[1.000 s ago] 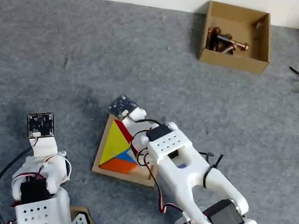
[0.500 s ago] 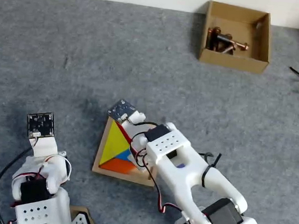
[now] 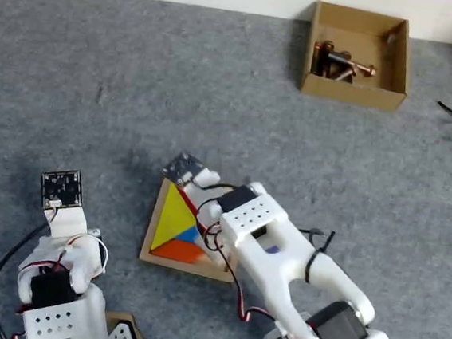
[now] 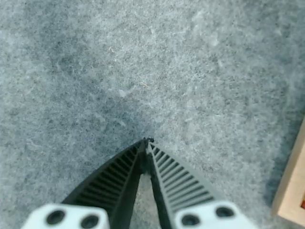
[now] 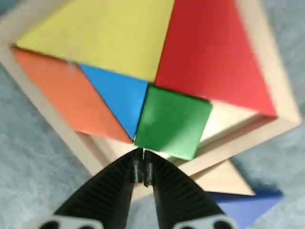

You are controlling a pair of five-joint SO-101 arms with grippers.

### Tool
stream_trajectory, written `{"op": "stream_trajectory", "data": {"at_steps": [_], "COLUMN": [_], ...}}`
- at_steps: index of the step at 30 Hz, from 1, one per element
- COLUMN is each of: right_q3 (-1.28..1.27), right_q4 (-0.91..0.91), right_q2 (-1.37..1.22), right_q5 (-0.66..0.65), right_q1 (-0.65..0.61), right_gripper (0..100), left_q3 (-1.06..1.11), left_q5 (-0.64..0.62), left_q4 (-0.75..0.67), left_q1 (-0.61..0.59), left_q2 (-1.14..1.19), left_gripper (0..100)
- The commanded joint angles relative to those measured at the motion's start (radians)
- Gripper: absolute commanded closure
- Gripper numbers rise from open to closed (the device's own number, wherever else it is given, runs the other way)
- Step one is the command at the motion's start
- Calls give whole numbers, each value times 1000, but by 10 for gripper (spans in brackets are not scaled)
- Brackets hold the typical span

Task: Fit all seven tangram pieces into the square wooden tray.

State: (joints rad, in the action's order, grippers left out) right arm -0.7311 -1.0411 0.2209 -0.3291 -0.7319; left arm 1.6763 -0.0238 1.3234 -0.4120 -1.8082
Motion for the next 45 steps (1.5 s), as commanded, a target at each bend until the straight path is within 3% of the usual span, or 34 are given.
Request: {"op": "stream_trajectory", "data": {"at_steps": [1,20,30,38,45], "right_q3": [58,-128,-131,-82,-21], "right_q4": [59,268,294,289,286], "right_q2": [85,87,74,-81,-19], "right_q5": [-2,-8,-2,-2,-2], "right_q1": [-5,10,4,-90,-93], "right_gripper": [994,994,994,994,994], "left_q3": [19,19,19,19,19], "left_q5": [-11,-11,-11,-11,-11], "left_q4": [3,3,3,3,3], "left_q1": [-13,-13,-13,-13,-13], "left_q2": [-5,-5,-5,-5,-5], "left_gripper": [995,995,995,995,995]}}
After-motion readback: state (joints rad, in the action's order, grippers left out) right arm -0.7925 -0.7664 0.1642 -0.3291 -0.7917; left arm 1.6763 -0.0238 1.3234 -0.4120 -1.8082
